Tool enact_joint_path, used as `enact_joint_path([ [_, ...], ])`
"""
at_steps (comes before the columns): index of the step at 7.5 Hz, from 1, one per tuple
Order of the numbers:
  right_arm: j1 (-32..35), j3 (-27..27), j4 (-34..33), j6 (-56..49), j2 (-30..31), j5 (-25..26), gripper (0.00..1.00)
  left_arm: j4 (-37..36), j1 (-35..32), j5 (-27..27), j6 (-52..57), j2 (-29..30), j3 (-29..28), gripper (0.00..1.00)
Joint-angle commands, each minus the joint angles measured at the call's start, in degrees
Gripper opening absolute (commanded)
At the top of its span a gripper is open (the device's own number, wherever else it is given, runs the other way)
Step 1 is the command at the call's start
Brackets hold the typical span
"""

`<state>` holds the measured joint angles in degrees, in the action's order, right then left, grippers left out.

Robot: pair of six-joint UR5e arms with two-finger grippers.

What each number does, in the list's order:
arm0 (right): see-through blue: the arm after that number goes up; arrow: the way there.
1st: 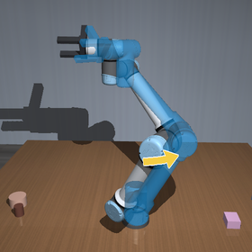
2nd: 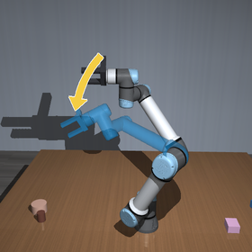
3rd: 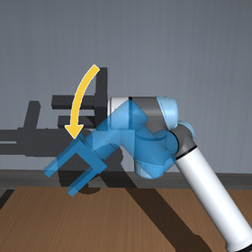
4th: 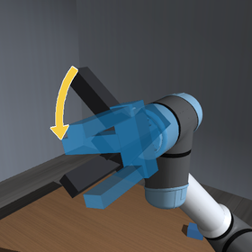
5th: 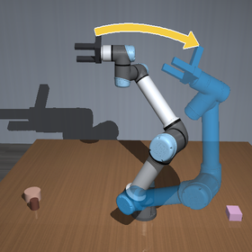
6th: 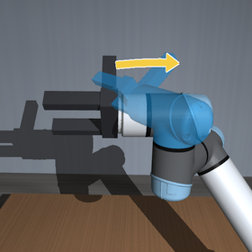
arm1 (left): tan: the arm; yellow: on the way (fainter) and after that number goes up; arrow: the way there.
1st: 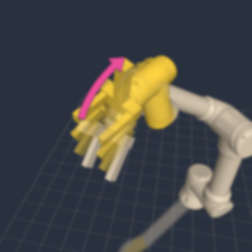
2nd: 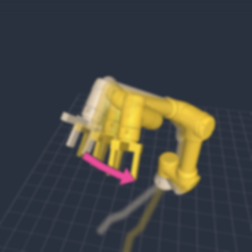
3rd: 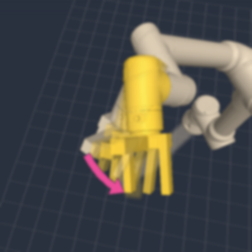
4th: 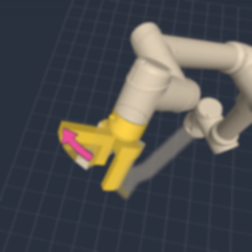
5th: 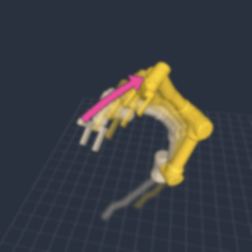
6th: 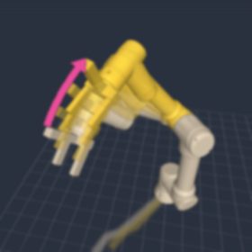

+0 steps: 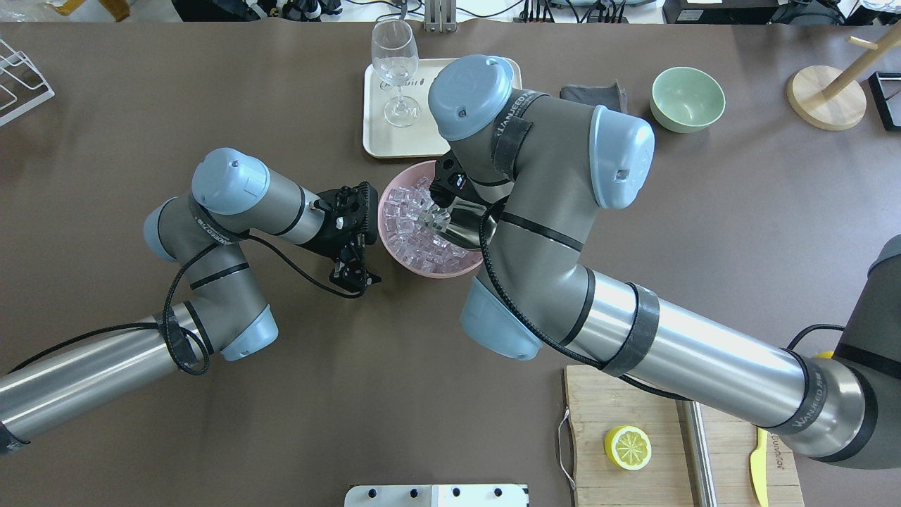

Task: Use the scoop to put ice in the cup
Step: 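Tilt the scoop up to collect ice cubes with the right gripper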

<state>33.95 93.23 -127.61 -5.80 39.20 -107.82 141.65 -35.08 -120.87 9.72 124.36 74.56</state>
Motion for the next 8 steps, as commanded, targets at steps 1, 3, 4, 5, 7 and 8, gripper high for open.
enact_joint_path([
  [1, 0.6, 4.2, 4.3, 2.7, 3.8, 0.1, 0.0, -1.8, -1.6, -0.9, 5.5, 0.3, -0.5, 0.98],
  [3, 0.6, 3.6, 8.0, 4.7, 5.0, 0.2, 0.0, -2.2, -1.6, -0.9, 5.7, 0.8, -0.6, 0.98],
  [4, 0.6, 3.8, 8.0, 4.7, 5.3, 0.2, 0.0, -2.8, -1.6, -0.9, 8.1, 0.8, -0.6, 0.98],
  [5, 0.7, 4.0, 7.8, 4.4, 5.4, -0.1, 0.0, -4.5, -1.7, -0.9, 9.9, 0.9, -0.5, 0.98],
  [7, 0.9, 4.4, 7.9, 4.7, 6.0, -1.7, 0.0, -4.5, -2.4, -1.6, 9.9, 0.9, -0.4, 0.98],
  [8, 1.5, 4.9, 8.0, 4.7, 6.3, -1.9, 0.0, -4.6, -4.2, -3.8, 9.9, 0.7, -0.5, 0.98],
])
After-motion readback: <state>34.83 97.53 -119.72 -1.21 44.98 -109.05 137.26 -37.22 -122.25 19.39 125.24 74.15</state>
